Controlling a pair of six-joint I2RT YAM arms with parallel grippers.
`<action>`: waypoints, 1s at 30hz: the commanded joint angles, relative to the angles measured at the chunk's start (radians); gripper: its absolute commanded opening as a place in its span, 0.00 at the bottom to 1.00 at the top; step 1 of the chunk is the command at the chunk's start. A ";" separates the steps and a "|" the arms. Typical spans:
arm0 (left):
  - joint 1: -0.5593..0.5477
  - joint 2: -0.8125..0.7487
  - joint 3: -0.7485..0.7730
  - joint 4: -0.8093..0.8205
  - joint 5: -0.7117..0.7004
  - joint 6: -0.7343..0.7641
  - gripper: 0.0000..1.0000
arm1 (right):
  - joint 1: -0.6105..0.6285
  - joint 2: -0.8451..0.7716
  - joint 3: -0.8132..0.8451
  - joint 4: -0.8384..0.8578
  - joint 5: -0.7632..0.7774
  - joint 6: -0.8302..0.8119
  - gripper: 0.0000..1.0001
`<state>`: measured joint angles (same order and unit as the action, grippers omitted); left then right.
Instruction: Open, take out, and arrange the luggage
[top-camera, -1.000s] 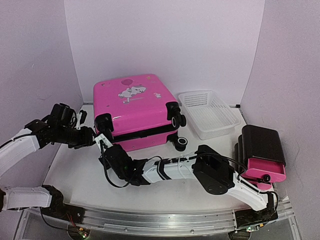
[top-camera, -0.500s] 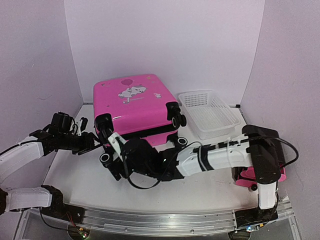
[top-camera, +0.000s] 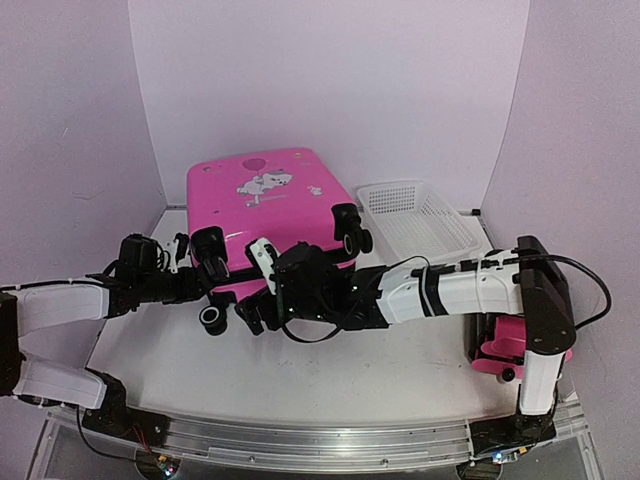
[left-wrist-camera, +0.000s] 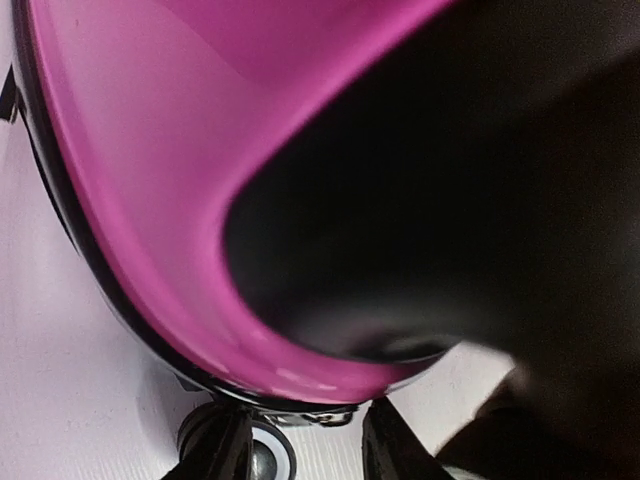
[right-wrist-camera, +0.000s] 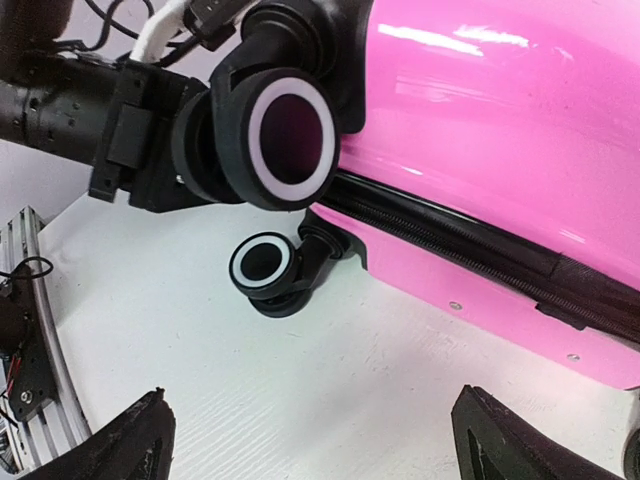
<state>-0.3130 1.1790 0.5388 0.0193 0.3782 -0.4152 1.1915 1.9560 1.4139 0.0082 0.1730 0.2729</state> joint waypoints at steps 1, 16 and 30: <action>0.002 0.049 -0.063 0.266 -0.004 0.010 0.41 | -0.006 0.006 0.067 0.020 -0.018 0.012 0.98; -0.002 0.068 -0.082 0.380 -0.096 0.043 0.19 | -0.007 0.055 0.147 0.022 -0.036 0.000 0.98; 0.000 -0.005 -0.114 0.323 -0.250 0.020 0.00 | -0.007 0.199 0.358 0.024 0.098 -0.014 0.98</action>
<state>-0.3283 1.2072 0.4164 0.2958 0.2687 -0.3759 1.1877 2.1181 1.6749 0.0036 0.1627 0.2531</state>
